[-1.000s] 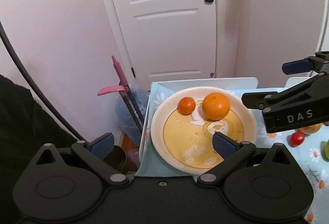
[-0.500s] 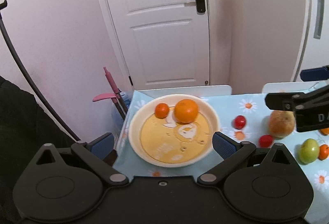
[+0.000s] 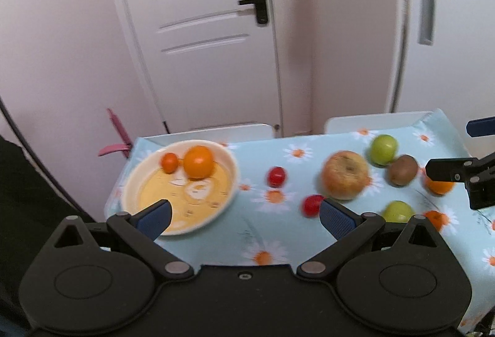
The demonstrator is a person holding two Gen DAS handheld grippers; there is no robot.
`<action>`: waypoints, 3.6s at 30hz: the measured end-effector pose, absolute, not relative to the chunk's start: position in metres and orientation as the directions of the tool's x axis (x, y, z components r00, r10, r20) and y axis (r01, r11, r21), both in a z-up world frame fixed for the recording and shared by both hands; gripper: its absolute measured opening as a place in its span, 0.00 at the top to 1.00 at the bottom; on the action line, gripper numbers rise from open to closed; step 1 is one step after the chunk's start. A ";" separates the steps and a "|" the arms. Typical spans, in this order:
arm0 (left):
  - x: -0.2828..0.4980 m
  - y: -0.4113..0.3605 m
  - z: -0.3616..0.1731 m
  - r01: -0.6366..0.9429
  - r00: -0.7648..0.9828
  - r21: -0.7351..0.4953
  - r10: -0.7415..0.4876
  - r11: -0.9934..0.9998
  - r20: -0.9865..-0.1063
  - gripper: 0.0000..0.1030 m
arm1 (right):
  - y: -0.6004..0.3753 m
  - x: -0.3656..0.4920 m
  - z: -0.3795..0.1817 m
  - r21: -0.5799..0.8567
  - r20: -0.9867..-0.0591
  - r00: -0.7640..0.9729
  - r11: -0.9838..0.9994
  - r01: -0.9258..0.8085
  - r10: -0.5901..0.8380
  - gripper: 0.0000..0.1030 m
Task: Organize fruits
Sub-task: 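Move both tools back over the remaining fruit, then grasp the green apple with the left tool while the right tool grasps an orange, then carry the green apple and the orange to the bowl with both tools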
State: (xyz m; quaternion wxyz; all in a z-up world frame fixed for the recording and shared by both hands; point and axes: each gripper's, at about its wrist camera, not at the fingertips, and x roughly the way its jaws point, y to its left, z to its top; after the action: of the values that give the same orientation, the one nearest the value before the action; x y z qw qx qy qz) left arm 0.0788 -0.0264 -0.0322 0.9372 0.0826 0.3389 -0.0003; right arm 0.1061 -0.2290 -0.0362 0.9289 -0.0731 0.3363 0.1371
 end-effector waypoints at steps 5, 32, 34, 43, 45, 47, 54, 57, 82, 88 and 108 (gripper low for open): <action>0.077 -0.062 -0.052 0.116 0.765 0.153 0.010 0.981 -0.644 0.00 | -0.268 0.104 -0.053 -0.053 -0.653 0.738 0.962 -0.270 0.171 0.00; 0.119 -0.171 -0.152 0.382 0.666 0.152 -0.158 0.912 -0.729 0.37 | -0.337 0.151 -0.137 0.026 -0.704 0.678 0.962 -0.272 0.211 0.00; 0.118 -0.174 -0.152 0.390 0.669 0.162 -0.158 0.906 -0.726 0.40 | -0.336 0.153 -0.138 0.029 -0.706 0.675 0.960 -0.278 0.216 0.00; 0.112 -0.174 -0.153 0.389 0.676 0.182 -0.145 0.903 -0.723 0.40 | -0.332 0.162 -0.141 0.032 -0.707 0.671 0.958 -0.286 0.224 0.06; 0.111 -0.171 -0.153 0.384 0.676 0.181 -0.141 0.906 -0.723 0.40 | -0.331 0.165 -0.142 0.035 -0.711 0.667 0.958 -0.285 0.224 0.08; 0.110 -0.169 -0.152 0.378 0.677 0.181 -0.138 0.908 -0.723 0.40 | -0.331 0.167 -0.144 0.041 -0.714 0.663 0.958 -0.282 0.226 0.11; 0.105 -0.163 -0.152 0.356 0.684 0.188 -0.117 0.915 -0.720 0.40 | -0.329 0.171 -0.146 0.034 -0.714 0.667 0.963 -0.269 0.212 0.13; 0.103 -0.160 -0.151 0.347 0.685 0.188 -0.111 0.919 -0.720 0.40 | -0.328 0.172 -0.148 0.027 -0.716 0.667 0.964 -0.266 0.204 0.14; 0.087 -0.117 -0.110 0.230 0.742 0.177 -0.055 0.957 -0.668 0.40 | -0.298 0.165 -0.104 -0.015 -0.696 0.692 0.959 -0.282 0.192 0.26; 0.084 -0.094 -0.081 0.174 0.767 0.182 -0.018 0.968 -0.641 0.40 | -0.268 0.159 -0.071 0.008 -0.674 0.698 0.947 -0.321 0.242 0.26; 0.119 0.046 -0.026 0.011 0.785 0.199 0.115 0.980 -0.609 0.40 | -0.114 0.190 -0.017 0.049 -0.646 0.664 0.888 -0.457 0.377 0.26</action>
State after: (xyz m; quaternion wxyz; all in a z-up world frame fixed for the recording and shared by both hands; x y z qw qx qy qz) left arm 0.1188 0.0456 -0.0260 0.9397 0.0962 0.3269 0.0279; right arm 0.1905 -0.1140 -0.0165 0.9103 -0.0586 0.3400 0.2289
